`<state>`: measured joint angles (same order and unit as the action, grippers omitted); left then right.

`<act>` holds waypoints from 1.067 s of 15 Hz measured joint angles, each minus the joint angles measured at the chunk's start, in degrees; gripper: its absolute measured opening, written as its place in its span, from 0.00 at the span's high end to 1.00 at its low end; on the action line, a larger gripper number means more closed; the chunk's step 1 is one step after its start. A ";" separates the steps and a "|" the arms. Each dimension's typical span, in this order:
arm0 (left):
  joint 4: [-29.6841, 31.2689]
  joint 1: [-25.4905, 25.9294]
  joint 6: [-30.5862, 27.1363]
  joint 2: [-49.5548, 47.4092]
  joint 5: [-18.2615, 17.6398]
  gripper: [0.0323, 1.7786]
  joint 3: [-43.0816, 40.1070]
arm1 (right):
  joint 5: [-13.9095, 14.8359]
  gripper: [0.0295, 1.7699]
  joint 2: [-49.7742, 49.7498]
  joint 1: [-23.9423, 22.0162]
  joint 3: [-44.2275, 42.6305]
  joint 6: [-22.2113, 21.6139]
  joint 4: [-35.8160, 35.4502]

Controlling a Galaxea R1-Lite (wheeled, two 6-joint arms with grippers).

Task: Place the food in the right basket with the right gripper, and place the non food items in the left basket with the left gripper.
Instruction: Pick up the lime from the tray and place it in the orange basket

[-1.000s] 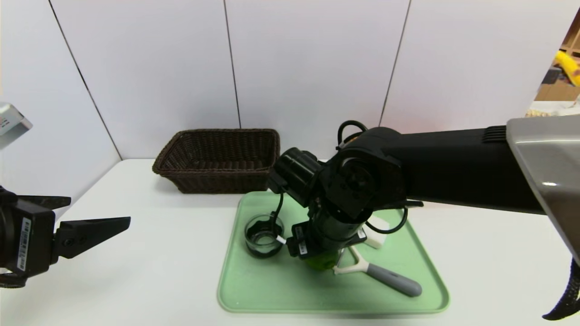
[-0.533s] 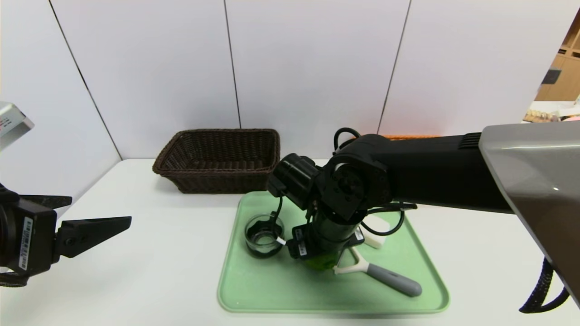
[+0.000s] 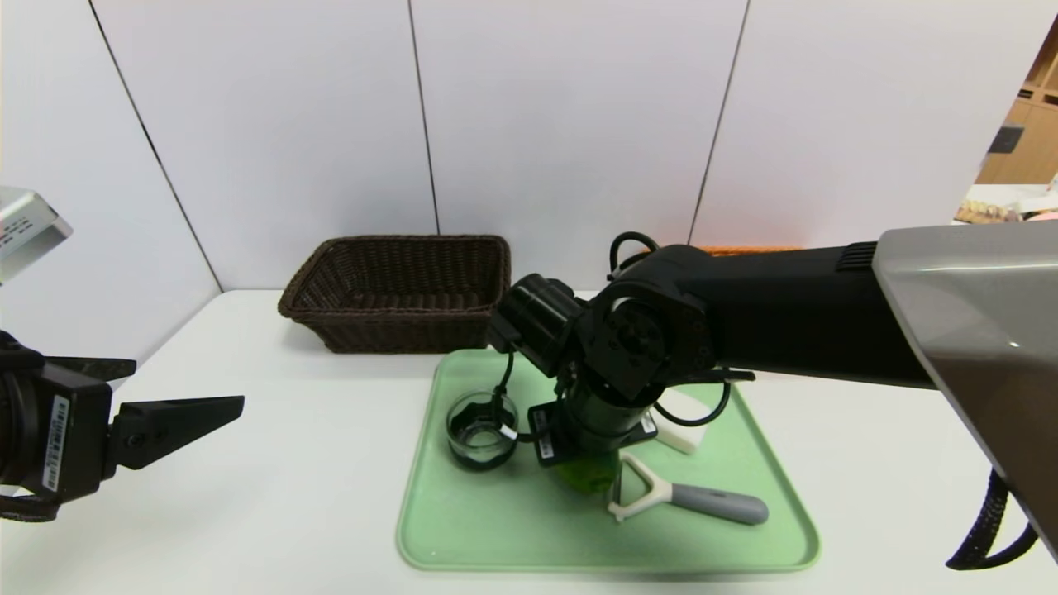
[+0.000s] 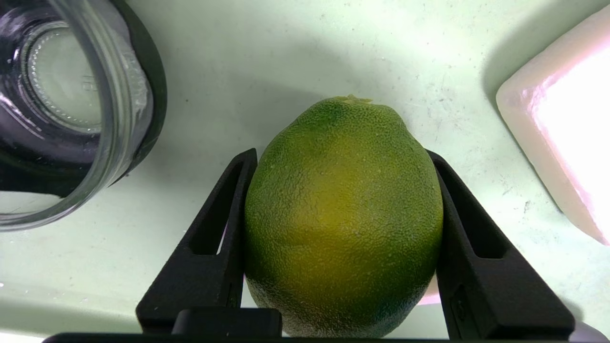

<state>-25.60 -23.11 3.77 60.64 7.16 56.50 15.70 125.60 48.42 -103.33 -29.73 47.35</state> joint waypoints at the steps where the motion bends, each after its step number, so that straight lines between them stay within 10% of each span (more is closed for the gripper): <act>1: 0.00 0.00 -0.02 0.00 0.00 0.05 0.07 | -0.05 0.41 -0.13 -0.02 0.10 0.00 0.13; 16: -0.20 0.00 -0.22 -1.24 0.00 0.05 -1.19 | 0.50 0.41 -13.23 -3.94 -4.74 1.10 -0.55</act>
<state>-25.80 -23.11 3.55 59.39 7.16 55.31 16.20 112.37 44.48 -108.07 -28.64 46.80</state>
